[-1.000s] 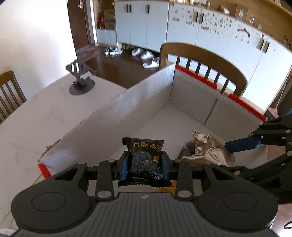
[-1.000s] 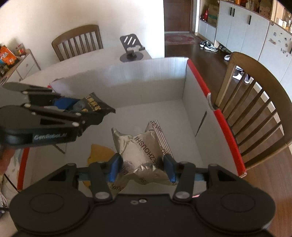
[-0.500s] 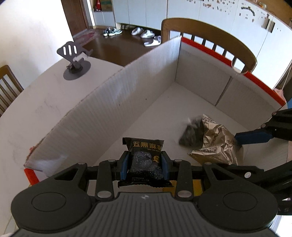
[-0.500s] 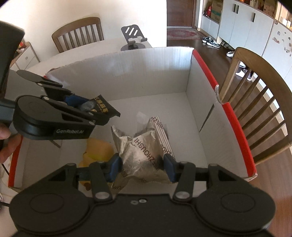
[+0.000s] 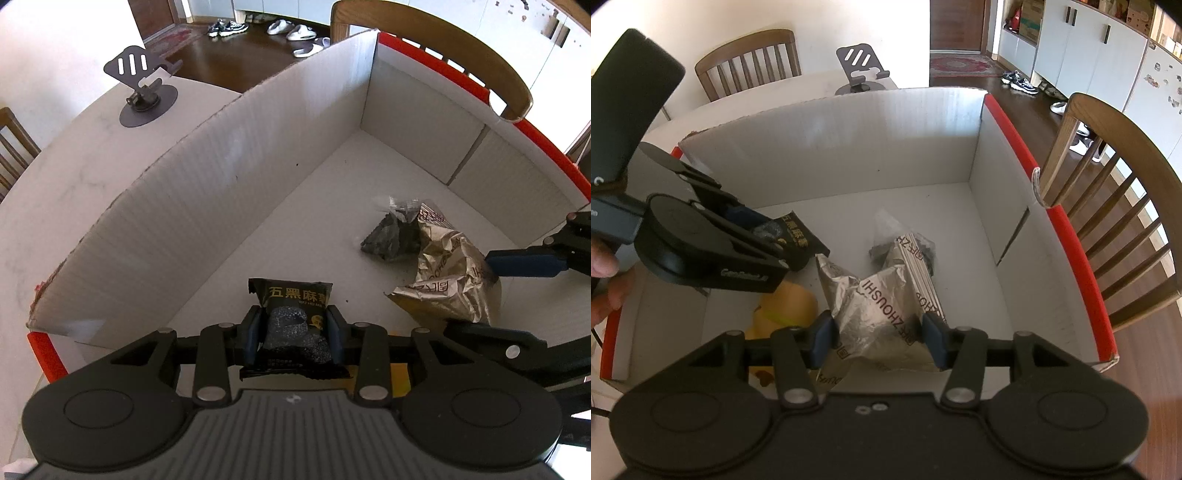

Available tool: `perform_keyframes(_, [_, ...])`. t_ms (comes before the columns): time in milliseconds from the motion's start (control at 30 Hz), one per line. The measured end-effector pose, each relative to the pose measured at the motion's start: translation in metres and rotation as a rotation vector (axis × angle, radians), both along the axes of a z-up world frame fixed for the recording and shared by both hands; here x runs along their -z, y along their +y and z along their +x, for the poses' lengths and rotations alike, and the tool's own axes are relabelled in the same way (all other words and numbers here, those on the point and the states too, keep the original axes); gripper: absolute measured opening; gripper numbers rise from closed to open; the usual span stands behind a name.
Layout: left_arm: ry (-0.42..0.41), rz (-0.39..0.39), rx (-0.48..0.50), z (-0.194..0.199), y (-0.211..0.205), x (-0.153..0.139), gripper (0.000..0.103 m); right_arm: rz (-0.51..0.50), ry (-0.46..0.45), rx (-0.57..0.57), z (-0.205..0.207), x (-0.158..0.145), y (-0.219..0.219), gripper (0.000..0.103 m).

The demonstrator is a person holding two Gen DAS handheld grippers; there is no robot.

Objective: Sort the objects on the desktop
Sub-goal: 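Open both grippers to drop the black bag and silver chip bag into the box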

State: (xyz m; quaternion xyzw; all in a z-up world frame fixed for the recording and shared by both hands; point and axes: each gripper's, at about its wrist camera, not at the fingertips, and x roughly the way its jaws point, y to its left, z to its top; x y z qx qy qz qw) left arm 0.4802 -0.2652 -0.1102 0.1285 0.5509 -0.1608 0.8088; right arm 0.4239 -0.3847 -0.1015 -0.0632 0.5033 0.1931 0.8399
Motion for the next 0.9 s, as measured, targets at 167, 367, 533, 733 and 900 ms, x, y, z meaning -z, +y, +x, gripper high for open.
perform_keyframes(167, [-0.006, -0.012, -0.030, 0.000, 0.003, 0.000, 0.043, 0.000, -0.003, -0.008, 0.000, 0.000, 0.001, 0.053])
perform_keyframes(367, [-0.034, -0.032, -0.048, -0.005, 0.007, -0.009, 0.049, 0.026, -0.029, -0.022, -0.004, -0.009, 0.001, 0.057])
perform_keyframes(533, [-0.061, -0.065, -0.045, -0.012, 0.011, -0.022, 0.049, 0.036, -0.045, -0.033, -0.011, -0.018, 0.000, 0.058])
perform_keyframes(733, [-0.093, -0.100, -0.054, -0.028, 0.018, -0.041, 0.048, 0.055, -0.064, -0.029, -0.017, -0.029, -0.004, 0.058])
perform_keyframes(900, [-0.121, -0.125, -0.056, -0.045, 0.026, -0.057, 0.048, 0.054, -0.088, -0.048, -0.025, -0.042, -0.005, 0.059])
